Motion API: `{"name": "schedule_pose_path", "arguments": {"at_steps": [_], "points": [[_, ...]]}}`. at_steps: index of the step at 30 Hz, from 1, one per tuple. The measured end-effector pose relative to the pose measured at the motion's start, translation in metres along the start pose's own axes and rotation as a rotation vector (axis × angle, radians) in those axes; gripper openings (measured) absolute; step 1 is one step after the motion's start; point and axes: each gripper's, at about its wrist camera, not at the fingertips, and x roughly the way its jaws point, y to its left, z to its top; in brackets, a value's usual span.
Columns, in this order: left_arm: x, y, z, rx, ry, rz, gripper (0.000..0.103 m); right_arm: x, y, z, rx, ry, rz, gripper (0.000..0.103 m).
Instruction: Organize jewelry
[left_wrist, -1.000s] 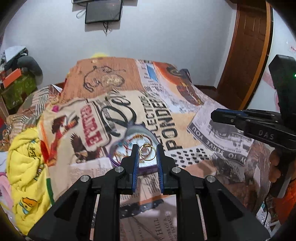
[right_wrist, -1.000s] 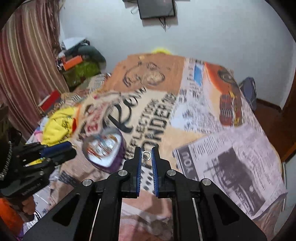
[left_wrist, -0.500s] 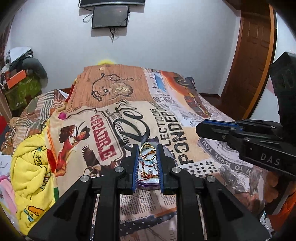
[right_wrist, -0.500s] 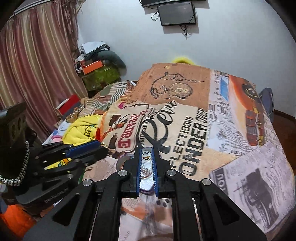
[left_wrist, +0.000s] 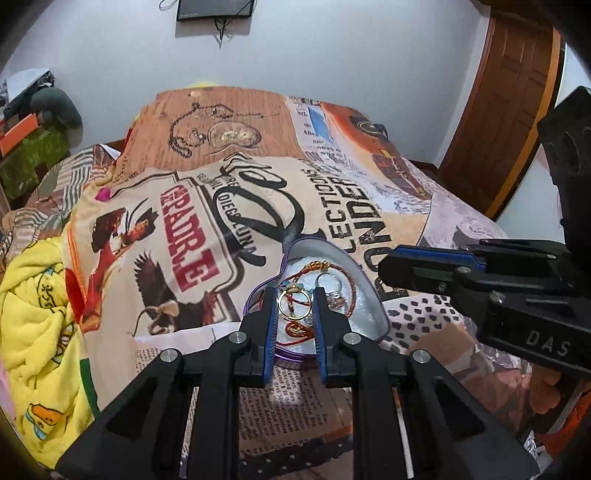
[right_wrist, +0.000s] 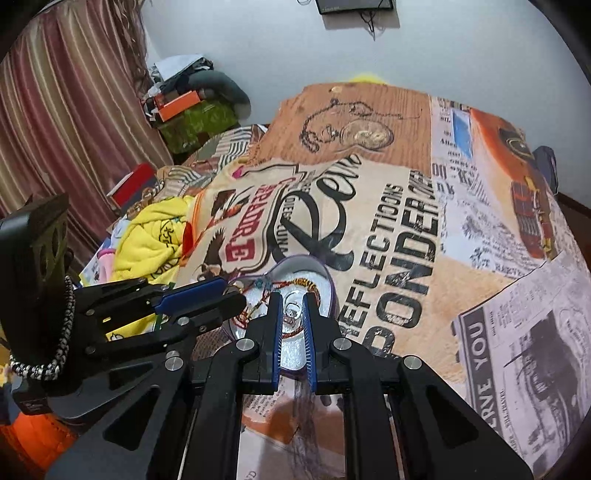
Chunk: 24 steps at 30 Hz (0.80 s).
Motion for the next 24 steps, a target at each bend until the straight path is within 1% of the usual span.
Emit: {"name": "schedule_pose_path", "arguments": {"at_steps": [5,9,13,15,17,22,23,24], "points": [[0.001,0.005,0.0,-0.004,0.01,-0.009,0.017,0.006,0.002,-0.001,0.004,0.014,0.012,0.01],[-0.005,0.009,0.0,-0.005,0.0,0.001,0.017,0.008,0.004,-0.002,-0.001,0.018,0.016,0.01],[-0.013,0.015,-0.001,-0.017,-0.012,0.027,0.017,0.012,0.007,-0.002,-0.01,0.022,0.016,0.01],[-0.019,0.019,-0.002,-0.027,-0.02,0.038,0.021,0.011,0.01,-0.003,-0.028,0.009,0.003,0.01],[-0.023,0.022,-0.004,-0.033,-0.025,0.046,0.027,0.011,0.013,-0.004,-0.05,0.001,-0.013,0.01],[-0.033,0.028,-0.008,-0.039,-0.026,0.072,0.029,0.015,0.018,-0.003,-0.076,0.014,-0.02,0.01],[-0.035,0.029,-0.009,-0.042,-0.028,0.075,0.031,0.015,0.019,-0.003,-0.077,0.018,-0.024,0.012],[-0.037,0.03,-0.009,-0.047,-0.031,0.077,0.032,0.015,0.019,-0.003,-0.076,0.02,-0.029,0.017]]}}
